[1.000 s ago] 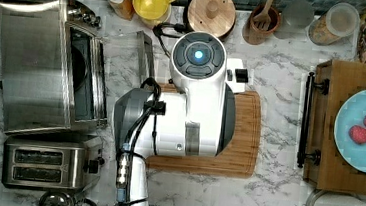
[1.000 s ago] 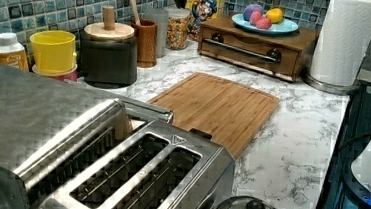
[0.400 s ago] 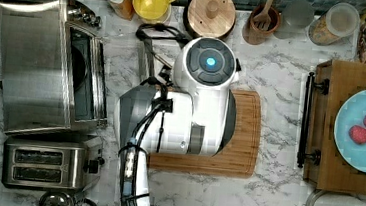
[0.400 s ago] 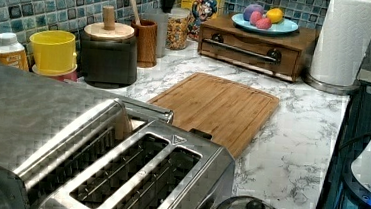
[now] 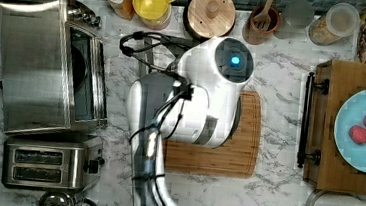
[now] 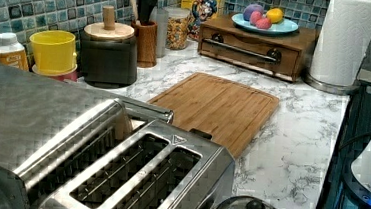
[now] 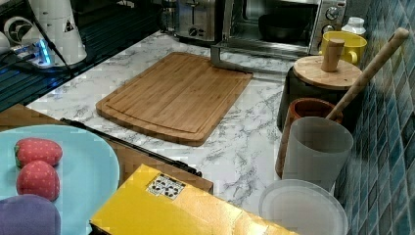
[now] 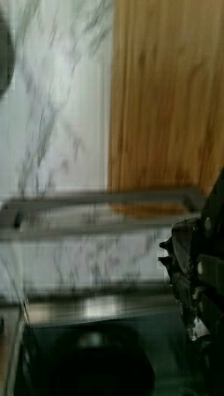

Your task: Close the oven.

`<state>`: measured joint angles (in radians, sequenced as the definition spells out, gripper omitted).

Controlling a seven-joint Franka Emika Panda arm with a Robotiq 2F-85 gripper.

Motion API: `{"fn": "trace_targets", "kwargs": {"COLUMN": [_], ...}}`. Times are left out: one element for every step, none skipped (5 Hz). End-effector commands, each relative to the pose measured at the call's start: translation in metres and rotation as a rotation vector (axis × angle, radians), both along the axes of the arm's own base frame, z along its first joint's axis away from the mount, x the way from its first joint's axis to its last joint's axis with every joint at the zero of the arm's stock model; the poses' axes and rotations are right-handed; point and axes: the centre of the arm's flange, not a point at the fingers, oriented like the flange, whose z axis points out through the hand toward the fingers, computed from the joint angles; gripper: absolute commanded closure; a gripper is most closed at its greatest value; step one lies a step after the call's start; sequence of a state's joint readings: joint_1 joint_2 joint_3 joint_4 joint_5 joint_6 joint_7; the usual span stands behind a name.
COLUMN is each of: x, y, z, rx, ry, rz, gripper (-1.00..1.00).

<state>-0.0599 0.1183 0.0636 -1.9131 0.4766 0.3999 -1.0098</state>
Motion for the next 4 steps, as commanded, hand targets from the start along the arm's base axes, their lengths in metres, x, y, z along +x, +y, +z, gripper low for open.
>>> {"fn": "trace_targets", "kwargs": {"x": [0.038, 0.039, 0.036, 0.040], "y": [-0.012, -0.008, -0.005, -0.002], "z": [-0.080, -0.096, -0.101, -0.123], "rx": [0.168, 0.161, 0.168, 0.173], "ry": [-0.040, -0.073, -0.160, -0.201], "rz": [0.194, 0.169, 0.130, 0.079], "gripper": [1.00, 1.00, 1.00, 1.00]}}
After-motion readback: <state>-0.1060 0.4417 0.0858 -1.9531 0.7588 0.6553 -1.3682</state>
